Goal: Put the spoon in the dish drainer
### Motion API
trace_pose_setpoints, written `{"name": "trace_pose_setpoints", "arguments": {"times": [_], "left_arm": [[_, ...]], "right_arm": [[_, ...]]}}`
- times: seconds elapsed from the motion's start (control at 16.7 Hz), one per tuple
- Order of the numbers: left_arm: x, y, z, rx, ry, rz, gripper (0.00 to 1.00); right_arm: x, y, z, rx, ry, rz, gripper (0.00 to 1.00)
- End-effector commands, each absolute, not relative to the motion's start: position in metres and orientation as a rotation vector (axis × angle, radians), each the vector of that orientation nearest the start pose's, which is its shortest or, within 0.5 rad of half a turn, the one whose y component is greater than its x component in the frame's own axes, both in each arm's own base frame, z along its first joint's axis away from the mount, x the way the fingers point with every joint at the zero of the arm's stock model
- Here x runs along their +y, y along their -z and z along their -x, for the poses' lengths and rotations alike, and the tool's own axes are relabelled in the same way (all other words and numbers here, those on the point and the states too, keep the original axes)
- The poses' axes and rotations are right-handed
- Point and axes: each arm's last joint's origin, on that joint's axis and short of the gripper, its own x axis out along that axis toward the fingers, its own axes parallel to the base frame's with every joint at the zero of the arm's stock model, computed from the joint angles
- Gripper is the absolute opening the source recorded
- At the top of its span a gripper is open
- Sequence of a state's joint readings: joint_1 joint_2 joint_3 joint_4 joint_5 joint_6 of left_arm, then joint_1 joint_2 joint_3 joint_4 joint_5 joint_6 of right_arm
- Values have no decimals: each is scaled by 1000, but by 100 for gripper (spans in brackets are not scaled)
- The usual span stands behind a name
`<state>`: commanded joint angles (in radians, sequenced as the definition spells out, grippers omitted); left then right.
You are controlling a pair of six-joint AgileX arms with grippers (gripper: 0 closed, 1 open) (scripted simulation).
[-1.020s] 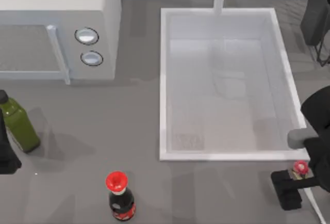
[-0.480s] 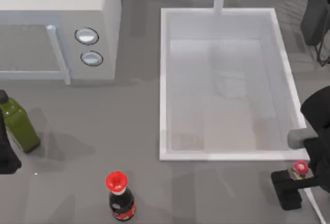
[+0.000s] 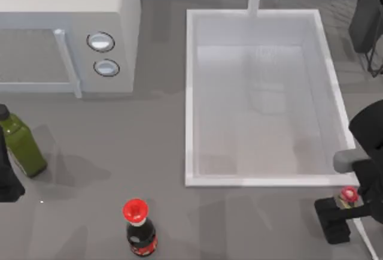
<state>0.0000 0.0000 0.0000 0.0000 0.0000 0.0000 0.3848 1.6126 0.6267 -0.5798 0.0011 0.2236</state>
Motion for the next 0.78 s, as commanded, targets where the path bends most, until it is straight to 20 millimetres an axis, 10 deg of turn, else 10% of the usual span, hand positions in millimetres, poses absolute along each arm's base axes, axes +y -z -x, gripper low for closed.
{"name": "trace_pose_setpoints", "arguments": {"times": [0.36,0.78], "left_arm": [[-1,-160,-106,0,0,0,100],[-1,-160,-106,0,0,0,100]], "right_arm": [[84,-93,-206,1562,-127,127,0],[92,-153,-225,1521,-130,121,0]]}}
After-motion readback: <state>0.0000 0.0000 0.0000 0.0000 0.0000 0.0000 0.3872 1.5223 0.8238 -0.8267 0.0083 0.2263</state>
